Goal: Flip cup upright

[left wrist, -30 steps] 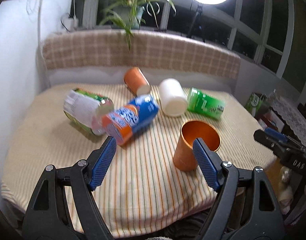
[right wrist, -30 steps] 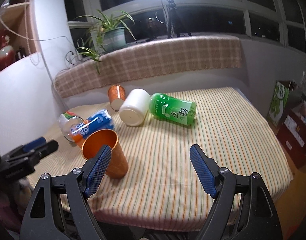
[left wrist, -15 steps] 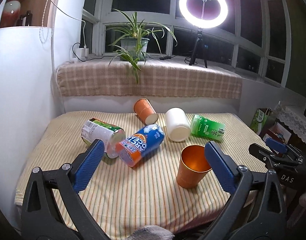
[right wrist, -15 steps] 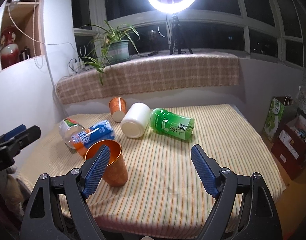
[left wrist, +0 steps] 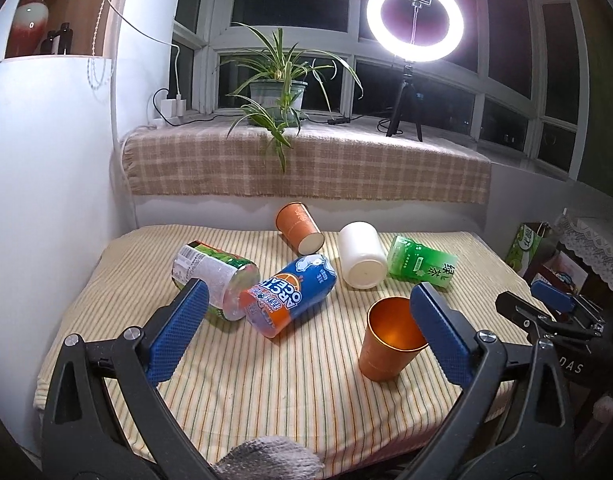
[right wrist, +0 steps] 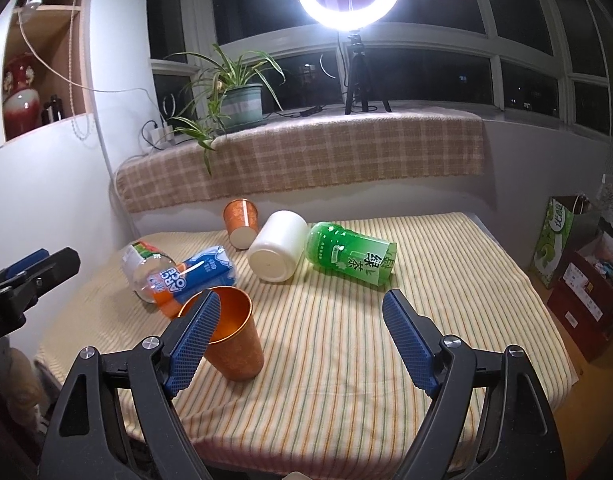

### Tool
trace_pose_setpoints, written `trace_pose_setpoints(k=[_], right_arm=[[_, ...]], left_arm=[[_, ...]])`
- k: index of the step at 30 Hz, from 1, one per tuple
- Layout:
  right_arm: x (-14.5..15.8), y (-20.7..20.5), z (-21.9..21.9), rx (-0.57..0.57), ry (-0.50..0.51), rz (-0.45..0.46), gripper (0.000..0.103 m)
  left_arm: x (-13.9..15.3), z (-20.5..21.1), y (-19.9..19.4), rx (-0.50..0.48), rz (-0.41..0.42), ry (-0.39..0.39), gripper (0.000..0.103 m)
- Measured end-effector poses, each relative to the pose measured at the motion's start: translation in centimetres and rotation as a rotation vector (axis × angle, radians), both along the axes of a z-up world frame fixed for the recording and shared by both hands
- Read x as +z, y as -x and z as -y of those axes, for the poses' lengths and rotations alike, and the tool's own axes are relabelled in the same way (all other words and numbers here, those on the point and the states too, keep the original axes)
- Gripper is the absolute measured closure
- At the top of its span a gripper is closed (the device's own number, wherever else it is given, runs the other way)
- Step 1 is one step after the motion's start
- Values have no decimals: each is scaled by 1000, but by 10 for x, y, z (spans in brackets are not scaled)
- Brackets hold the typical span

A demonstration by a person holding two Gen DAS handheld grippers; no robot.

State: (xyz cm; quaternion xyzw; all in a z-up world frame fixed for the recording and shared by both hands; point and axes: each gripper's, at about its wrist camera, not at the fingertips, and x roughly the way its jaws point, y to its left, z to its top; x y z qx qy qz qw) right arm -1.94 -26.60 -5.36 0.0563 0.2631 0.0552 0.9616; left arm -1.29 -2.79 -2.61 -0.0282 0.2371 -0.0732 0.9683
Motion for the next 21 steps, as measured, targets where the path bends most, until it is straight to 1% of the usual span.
trace_pose_setpoints(k=[21], right_arm=[[-4, -5, 1, -8, -12, -26, 20]], left_arm=[[0, -1, -3, 3, -3, 0, 1]])
